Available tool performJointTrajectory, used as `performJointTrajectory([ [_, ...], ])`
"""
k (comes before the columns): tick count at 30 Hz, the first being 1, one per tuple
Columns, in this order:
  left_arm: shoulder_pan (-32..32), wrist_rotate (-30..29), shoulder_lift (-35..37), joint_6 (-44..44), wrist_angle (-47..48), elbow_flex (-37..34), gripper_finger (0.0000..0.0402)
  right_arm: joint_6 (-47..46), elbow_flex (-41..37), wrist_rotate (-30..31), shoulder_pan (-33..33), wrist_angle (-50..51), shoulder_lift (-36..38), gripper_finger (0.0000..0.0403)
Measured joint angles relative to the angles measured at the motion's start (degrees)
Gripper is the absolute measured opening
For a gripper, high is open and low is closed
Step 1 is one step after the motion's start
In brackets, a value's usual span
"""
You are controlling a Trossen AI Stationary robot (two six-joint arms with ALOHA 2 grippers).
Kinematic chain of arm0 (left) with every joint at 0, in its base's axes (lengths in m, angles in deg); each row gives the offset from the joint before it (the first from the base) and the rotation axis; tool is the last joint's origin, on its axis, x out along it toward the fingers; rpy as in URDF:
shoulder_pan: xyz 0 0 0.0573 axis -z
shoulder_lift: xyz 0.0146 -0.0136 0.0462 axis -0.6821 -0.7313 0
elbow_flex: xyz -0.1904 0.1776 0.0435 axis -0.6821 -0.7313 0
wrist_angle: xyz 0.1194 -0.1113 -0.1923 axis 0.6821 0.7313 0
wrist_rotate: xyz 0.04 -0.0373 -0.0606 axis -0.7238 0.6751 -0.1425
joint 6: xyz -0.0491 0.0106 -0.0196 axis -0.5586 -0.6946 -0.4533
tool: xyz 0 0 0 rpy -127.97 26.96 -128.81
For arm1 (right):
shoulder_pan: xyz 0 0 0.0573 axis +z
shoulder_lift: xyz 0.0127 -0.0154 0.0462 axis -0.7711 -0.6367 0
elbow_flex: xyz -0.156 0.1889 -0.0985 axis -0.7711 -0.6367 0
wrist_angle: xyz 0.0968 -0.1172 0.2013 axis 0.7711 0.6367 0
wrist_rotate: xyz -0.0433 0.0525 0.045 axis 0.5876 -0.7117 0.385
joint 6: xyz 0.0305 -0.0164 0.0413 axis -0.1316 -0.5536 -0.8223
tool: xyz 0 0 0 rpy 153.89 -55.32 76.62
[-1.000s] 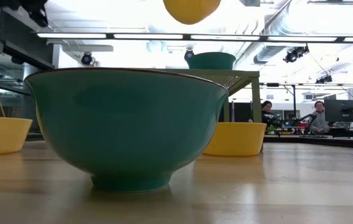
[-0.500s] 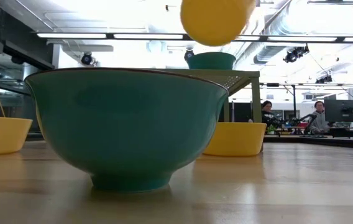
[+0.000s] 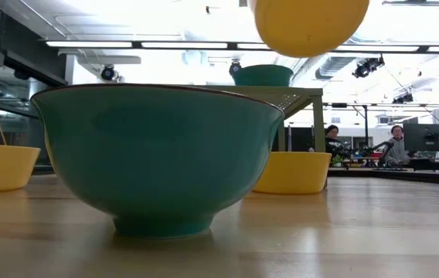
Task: Pick & Place Mini bowls
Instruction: Put the yellow bowl on the shelf
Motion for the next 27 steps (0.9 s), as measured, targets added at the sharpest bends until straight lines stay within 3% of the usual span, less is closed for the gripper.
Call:
performJointTrajectory([
  [6, -0.36, -1.66, -13.51, 9.00, 6.25, 12.76, 0.0104, 2.36, 0.00, 0.50, 1.77, 0.65, 0.00, 0.0000],
  [12, -1.51, -2.32, -21.58, 10.55, 10.86, 22.52, 0.0104, 3.84, 0.00, 0.44, 3.21, 1.28, 0.00, 0.0000],
  [27, -5.11, 4.42, -25.59, 14.67, 12.03, 25.90, 0.0104, 5.54, 0.00, 2.17, 4.81, 2.67, 0.02, 0.0000],
])
